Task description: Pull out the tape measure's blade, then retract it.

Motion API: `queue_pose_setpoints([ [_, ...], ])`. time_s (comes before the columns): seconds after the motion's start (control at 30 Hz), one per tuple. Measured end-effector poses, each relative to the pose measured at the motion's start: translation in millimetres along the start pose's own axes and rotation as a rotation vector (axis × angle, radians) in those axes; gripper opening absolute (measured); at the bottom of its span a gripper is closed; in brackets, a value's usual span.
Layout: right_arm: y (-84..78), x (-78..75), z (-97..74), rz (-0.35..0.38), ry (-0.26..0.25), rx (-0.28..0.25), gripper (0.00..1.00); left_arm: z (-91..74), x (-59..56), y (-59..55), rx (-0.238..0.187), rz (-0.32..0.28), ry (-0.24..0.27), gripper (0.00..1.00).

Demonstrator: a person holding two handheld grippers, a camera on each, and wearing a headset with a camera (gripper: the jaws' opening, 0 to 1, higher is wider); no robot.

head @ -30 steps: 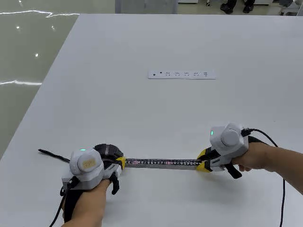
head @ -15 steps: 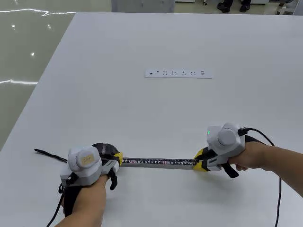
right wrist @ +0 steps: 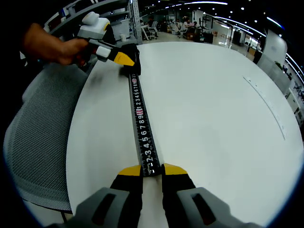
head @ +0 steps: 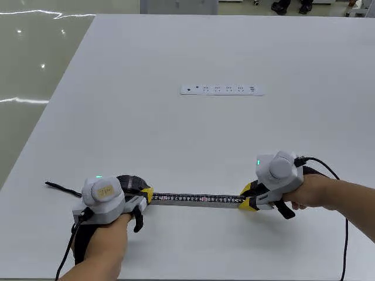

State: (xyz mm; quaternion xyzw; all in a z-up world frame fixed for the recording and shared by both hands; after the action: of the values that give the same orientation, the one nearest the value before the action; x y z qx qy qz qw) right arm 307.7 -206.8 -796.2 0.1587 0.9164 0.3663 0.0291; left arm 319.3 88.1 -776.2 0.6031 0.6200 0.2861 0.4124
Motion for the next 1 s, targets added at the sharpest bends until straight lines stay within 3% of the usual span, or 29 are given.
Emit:
queue_pose_setpoints([
  [1.0,17.5,-1.8,15.4,0.008,0.001,-0.015,0.13,-0.6,0.4,0.8,0.012,-0.026,-0.007,0.57],
])
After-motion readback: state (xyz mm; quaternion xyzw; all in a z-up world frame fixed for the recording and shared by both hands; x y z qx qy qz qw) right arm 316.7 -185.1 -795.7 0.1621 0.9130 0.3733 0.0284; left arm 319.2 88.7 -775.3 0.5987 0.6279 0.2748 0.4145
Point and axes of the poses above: the centre of the closed fingertips' face, and the gripper's own axes: z roughly forward along the fingers, x roughly to its left, y roughly out of its top, the point moved 4 cm from there along -z, roughly backward along the fingers, and after that the axes turned 9 degrees about -x, right-handed, at the moved point
